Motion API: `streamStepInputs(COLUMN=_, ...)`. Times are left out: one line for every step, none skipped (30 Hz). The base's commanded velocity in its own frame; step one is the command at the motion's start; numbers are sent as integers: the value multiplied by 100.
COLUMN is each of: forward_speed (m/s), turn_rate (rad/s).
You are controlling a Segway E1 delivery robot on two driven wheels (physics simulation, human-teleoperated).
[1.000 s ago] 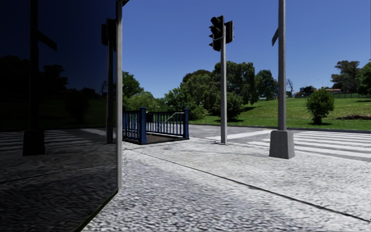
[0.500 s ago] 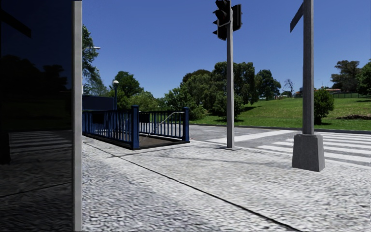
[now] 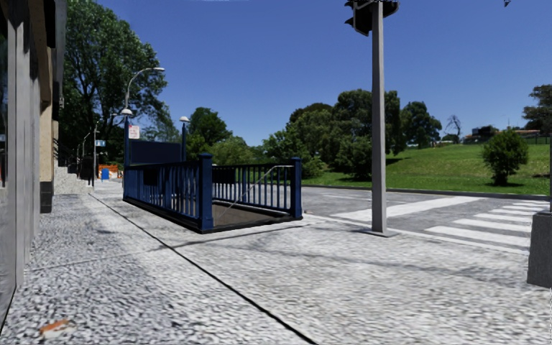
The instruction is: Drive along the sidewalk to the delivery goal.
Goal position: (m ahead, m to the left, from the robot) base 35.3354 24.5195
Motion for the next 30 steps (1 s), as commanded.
streamStepInputs(forward_speed=157, turn_rate=49)
streamStepInputs(forward_speed=157, turn_rate=49)
streamStepInputs(forward_speed=157, turn_rate=49)
streamStepInputs(forward_speed=157, turn_rate=49)
streamStepInputs(forward_speed=157, turn_rate=49)
streamStepInputs(forward_speed=157, turn_rate=49)
streamStepInputs(forward_speed=157, turn_rate=49)
streamStepInputs(forward_speed=157, turn_rate=49)
streamStepInputs(forward_speed=157, turn_rate=49)
streamStepInputs(forward_speed=157, turn_rate=49)
streamStepInputs(forward_speed=157, turn_rate=49)
streamStepInputs(forward_speed=157, turn_rate=49)
streamStepInputs(forward_speed=157, turn_rate=49)
streamStepInputs(forward_speed=157, turn_rate=49)
streamStepInputs(forward_speed=157, turn_rate=49)
streamStepInputs(forward_speed=157, turn_rate=49)
streamStepInputs(forward_speed=157, turn_rate=49)
streamStepInputs(forward_speed=157, turn_rate=49)
streamStepInputs(forward_speed=157, turn_rate=49)
streamStepInputs(forward_speed=157, turn_rate=49)
streamStepInputs(forward_speed=157, turn_rate=49)
streamStepInputs(forward_speed=157, turn_rate=49)
streamStepInputs(forward_speed=157, turn_rate=49)
streamStepInputs(forward_speed=157, turn_rate=49)
streamStepInputs(forward_speed=157, turn_rate=49)
streamStepInputs(forward_speed=157, turn_rate=49)
streamStepInputs(forward_speed=157, turn_rate=49)
streamStepInputs(forward_speed=157, turn_rate=49)
streamStepInputs(forward_speed=157, turn_rate=49)
streamStepInputs(forward_speed=157, turn_rate=49)
